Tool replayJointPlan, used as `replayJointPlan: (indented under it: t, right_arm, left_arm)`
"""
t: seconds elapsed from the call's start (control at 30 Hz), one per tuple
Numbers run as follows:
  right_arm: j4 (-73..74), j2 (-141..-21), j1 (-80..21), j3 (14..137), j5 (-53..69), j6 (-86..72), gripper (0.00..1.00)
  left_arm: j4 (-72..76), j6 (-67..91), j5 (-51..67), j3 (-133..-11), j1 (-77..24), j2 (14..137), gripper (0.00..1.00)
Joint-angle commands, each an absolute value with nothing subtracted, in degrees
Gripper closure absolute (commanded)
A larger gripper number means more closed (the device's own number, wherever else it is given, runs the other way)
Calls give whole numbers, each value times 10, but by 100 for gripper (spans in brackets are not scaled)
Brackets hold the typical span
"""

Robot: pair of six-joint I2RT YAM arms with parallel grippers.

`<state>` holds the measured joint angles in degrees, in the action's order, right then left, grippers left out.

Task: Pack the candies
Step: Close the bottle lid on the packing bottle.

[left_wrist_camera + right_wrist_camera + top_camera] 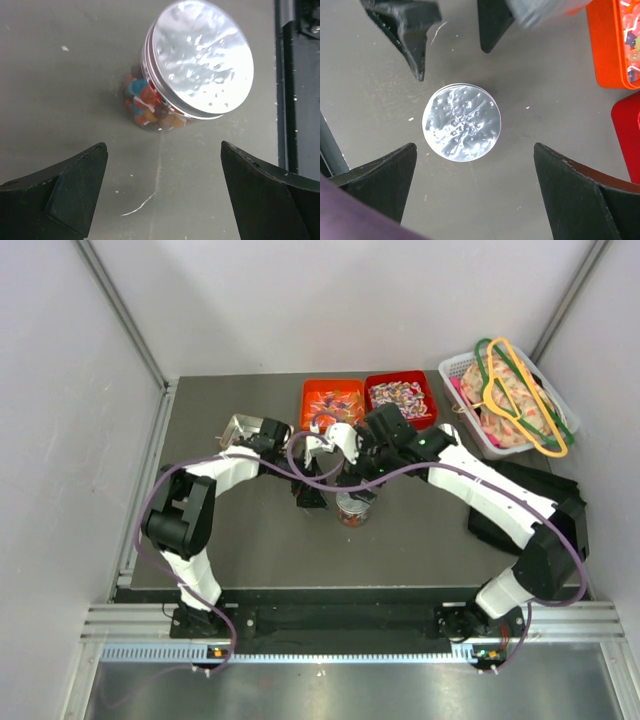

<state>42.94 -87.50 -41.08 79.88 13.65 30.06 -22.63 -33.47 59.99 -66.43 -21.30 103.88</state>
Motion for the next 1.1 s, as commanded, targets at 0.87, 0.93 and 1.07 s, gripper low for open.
replayJointPlan:
  t: [0.87, 0.93, 1.07]
  right_arm:
    - [269, -862, -258, 705, 292, 126, 6]
    - [266, -872, -245, 710, 311, 110, 7]
    - [270, -895, -218, 722, 375, 76, 12]
  left_arm:
    - [48, -258, 504, -523, -287, 974, 1]
    - [54, -259, 503, -519, -292, 974, 1]
    - [62, -263, 499, -512, -308, 972, 1]
